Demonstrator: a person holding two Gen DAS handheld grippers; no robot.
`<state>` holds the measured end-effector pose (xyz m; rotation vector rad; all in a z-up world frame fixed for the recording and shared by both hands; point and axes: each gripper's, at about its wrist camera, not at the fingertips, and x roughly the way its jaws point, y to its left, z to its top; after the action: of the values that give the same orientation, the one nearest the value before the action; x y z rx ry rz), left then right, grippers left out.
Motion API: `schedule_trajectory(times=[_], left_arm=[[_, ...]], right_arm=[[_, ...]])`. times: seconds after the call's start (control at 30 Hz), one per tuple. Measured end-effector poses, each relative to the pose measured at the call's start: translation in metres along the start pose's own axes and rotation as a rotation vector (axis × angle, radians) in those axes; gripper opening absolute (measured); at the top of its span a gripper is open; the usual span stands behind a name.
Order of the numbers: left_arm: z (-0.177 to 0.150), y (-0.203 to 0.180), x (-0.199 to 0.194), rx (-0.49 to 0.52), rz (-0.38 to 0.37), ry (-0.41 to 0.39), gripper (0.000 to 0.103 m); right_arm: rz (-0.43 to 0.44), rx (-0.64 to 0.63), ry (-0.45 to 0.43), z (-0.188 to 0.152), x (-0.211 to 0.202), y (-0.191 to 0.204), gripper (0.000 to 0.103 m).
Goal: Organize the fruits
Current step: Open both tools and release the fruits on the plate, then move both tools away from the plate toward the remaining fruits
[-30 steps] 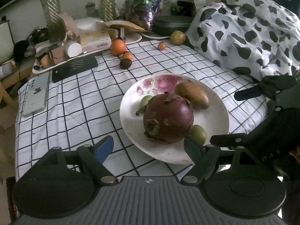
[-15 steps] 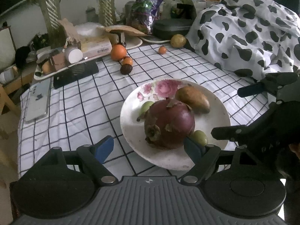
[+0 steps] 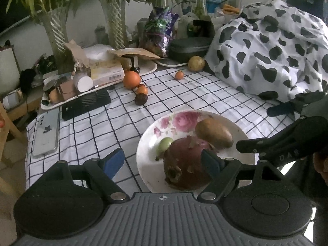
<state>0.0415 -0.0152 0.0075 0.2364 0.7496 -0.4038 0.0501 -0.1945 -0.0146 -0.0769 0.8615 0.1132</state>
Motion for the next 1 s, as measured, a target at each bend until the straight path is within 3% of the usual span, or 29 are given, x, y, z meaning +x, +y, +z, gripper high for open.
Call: schedule_trajectory(times=[0.57,1.0], left_arm=[[0.025,0.027,0.039,-0.004,-0.017,0.018,0.081],[0.05,0.043,0.075,-0.001,-0.052,0.029,0.081]], right_arm=[[-0.093,0.004,-0.002,0.026,0.035,-0.018,0.103],[-0.102,0.011,-0.024,0.056,0.067,-0.034,0.103]])
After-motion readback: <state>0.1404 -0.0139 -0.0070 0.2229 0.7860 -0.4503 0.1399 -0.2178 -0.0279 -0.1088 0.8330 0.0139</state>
